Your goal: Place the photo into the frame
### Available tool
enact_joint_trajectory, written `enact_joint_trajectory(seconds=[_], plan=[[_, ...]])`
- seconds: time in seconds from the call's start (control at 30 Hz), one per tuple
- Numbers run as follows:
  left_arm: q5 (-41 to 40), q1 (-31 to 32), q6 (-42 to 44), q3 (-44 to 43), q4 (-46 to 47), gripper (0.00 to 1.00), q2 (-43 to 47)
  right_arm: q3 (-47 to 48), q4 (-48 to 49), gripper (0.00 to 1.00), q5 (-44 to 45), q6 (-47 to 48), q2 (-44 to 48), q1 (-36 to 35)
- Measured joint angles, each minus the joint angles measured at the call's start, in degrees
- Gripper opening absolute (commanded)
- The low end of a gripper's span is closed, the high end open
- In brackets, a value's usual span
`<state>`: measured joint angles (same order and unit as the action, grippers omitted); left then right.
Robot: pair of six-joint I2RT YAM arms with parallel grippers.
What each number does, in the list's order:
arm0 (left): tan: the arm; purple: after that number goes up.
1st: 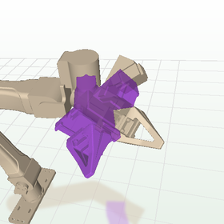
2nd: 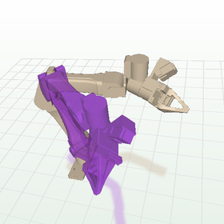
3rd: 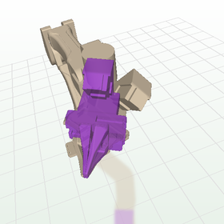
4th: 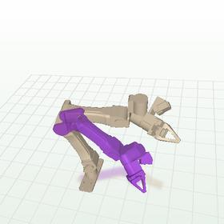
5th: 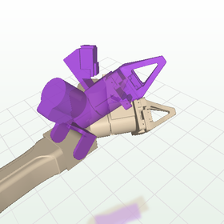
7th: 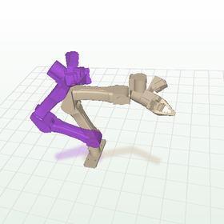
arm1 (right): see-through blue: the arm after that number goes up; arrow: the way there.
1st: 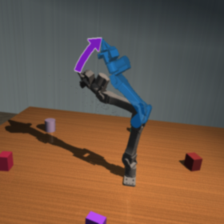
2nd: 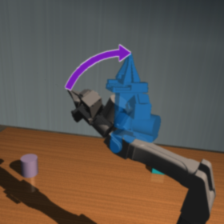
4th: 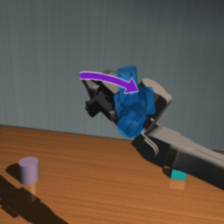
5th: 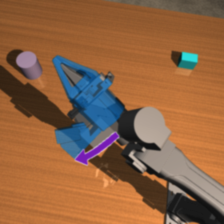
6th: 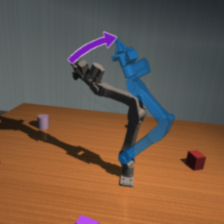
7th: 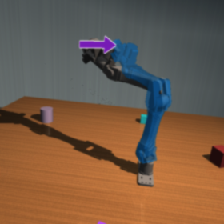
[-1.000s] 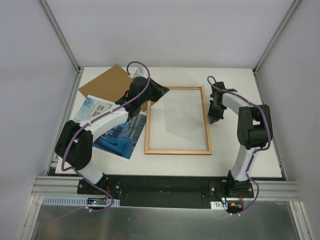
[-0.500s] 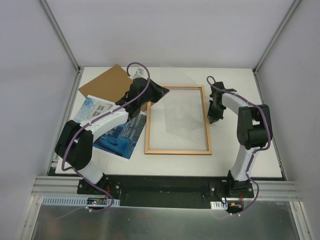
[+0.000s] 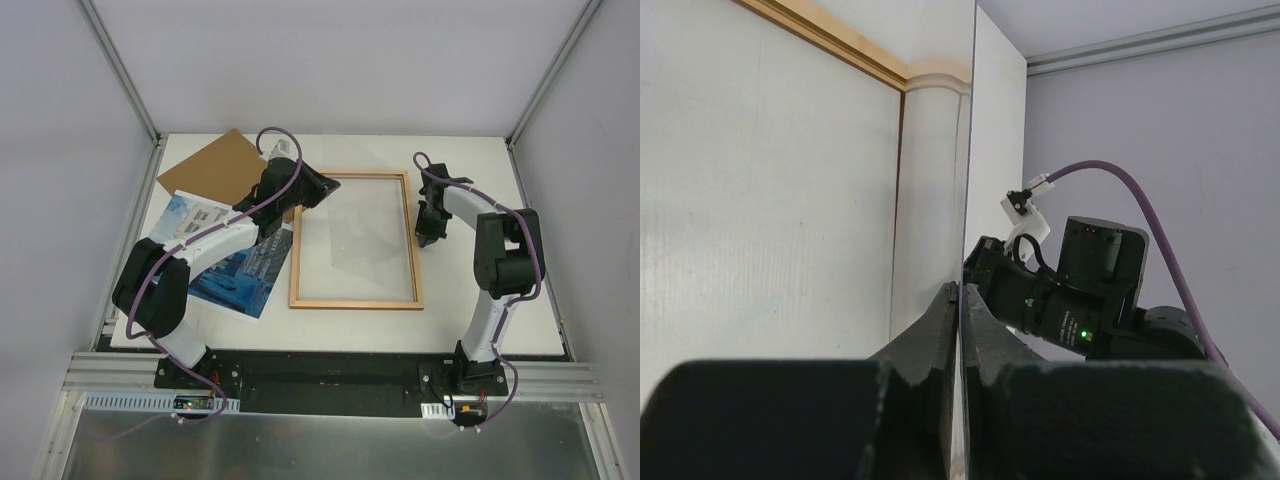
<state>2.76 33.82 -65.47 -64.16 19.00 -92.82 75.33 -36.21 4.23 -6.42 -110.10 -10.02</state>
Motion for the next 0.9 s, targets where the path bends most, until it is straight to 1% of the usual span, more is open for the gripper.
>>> enact_joint_trajectory(seconds=[0.9], plan=[[0.3, 0.0, -1.1, 0.5, 1.8, 0.00, -0.5, 0.4, -0.3, 0.01, 0.3, 0.0, -0.2, -0.3]])
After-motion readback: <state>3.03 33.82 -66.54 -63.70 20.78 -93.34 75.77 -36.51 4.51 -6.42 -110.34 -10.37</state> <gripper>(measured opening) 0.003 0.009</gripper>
